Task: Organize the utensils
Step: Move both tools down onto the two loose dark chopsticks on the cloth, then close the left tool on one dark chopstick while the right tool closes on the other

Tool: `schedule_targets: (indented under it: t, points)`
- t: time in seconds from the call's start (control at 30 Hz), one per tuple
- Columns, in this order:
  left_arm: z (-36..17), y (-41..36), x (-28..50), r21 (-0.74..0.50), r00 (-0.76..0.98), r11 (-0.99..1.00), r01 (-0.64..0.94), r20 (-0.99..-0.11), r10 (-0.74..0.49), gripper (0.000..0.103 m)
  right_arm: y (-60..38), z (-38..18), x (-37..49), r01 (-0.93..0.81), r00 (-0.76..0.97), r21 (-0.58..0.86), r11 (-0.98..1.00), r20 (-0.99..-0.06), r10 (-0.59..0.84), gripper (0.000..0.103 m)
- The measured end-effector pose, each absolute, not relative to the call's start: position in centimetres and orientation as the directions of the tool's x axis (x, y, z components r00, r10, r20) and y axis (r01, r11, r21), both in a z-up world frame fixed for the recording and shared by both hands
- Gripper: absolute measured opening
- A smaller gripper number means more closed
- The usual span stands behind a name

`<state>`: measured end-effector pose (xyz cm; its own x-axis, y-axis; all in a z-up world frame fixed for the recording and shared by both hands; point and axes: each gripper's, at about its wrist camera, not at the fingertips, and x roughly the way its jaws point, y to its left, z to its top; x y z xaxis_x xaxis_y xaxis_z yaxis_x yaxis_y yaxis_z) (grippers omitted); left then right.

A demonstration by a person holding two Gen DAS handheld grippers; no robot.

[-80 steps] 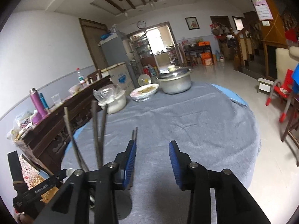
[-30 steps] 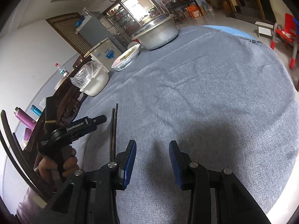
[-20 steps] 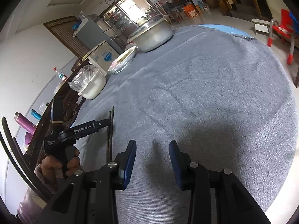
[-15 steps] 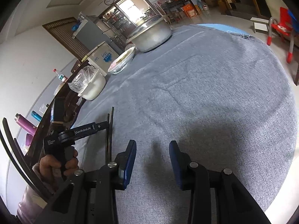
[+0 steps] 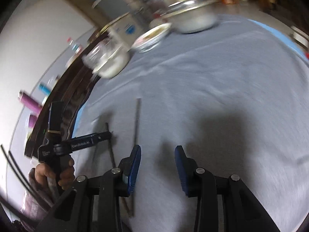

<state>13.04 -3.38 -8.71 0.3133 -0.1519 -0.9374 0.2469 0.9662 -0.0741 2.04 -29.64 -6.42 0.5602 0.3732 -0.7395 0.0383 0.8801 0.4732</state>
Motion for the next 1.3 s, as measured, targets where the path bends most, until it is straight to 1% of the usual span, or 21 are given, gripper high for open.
schedule_targets:
  t: [0.17,0.3,0.4,0.47,0.5,0.6,0.67,0.7,0.77,0.83,0.9,0.97,1.1,1.17,1.23,1.3]
  points:
    - [-8.6,-1.2,13.3,-0.197,0.267,0.963,0.186,-0.933,-0.242,0.065,-25.3,-5.9,9.1,-0.061,0.447,0.396,0.916,-0.810,0.380,0.039]
    - [-8.6,-0.6,14.1,-0.243,0.233,0.964,0.109,-0.937,-0.262,0.065,-22.6,-6.5,13.1,-0.054,0.364,0.304,0.951,-0.881,0.303,0.039]
    - [-8.8,-0.7,14.9,-0.222,0.199,0.972,0.070,-0.952,-0.232,0.062,-21.5,-6.9,14.8,-0.036,0.314,0.243,0.969,-0.918,0.241,0.039]
    - [-8.9,-1.4,15.5,-0.169,0.186,0.984,0.059,-0.966,-0.177,0.055,-21.1,-7.7,15.8,-0.021,0.276,0.190,0.982,-0.942,0.189,0.039]
    - [-8.9,-1.9,15.6,-0.139,0.182,0.989,0.059,-0.972,-0.147,0.054,-21.1,-8.0,16.2,-0.015,0.262,0.180,0.984,-0.949,0.177,0.039]
    - [-9.1,-2.9,15.9,-0.097,0.183,0.993,0.070,-0.977,-0.109,0.054,-20.7,-9.5,17.3,0.002,0.208,0.155,0.988,-0.966,0.152,0.033]
    - [-9.2,-3.5,16.2,-0.080,0.182,0.994,0.070,-0.979,-0.091,0.054,-19.8,-9.6,17.6,-0.027,0.222,0.100,0.995,-0.970,0.103,0.026]
    - [-9.2,-3.7,16.3,-0.070,0.184,0.995,0.070,-0.980,-0.081,0.053,-19.3,-9.7,17.7,-0.037,0.222,0.070,0.997,-0.972,0.077,0.025]
    - [-9.3,-4.2,16.5,-0.026,0.195,0.997,0.074,-0.980,-0.040,0.043,-18.9,-9.9,17.8,-0.051,0.232,0.024,0.998,-0.972,0.036,0.015]
    - [-9.3,-4.7,16.9,-0.012,0.208,0.997,0.081,-0.978,-0.028,0.040,-19.0,-10.2,17.8,-0.055,0.237,0.012,0.998,-0.971,0.025,0.010]
    - [-9.2,-4.9,17.1,-0.012,0.222,0.995,0.094,-0.975,-0.033,0.032,-19.7,-10.4,17.7,-0.051,0.242,0.036,0.998,-0.969,0.047,0.008]
    - [-9.2,-5.0,17.3,-0.010,0.238,0.994,0.111,-0.971,-0.037,0.016,-20.6,-10.5,17.2,-0.039,0.245,0.053,0.998,-0.968,0.061,0.007]
    - [-9.2,-6.0,17.2,-0.002,0.285,0.988,0.155,-0.957,-0.046,0.009,-22.3,-10.8,16.0,-0.014,0.254,0.068,0.998,-0.965,0.070,0.007]
    - [-9.4,-6.6,16.7,-0.021,0.307,0.985,0.172,-0.949,-0.074,0.005,-23.6,-10.8,15.1,0.013,0.256,0.089,0.996,-0.963,0.083,0.007]
    - [-9.5,-7.1,16.4,-0.023,0.330,0.977,0.212,-0.939,-0.094,0.005,-24.8,-10.9,14.1,0.043,0.264,0.117,0.992,-0.959,0.102,0.007]
    - [-9.5,-7.1,15.9,-0.086,0.322,0.967,0.239,-0.933,-0.163,0.005,-26.3,-11.0,12.8,0.082,0.275,0.155,0.984,-0.953,0.128,0.007]
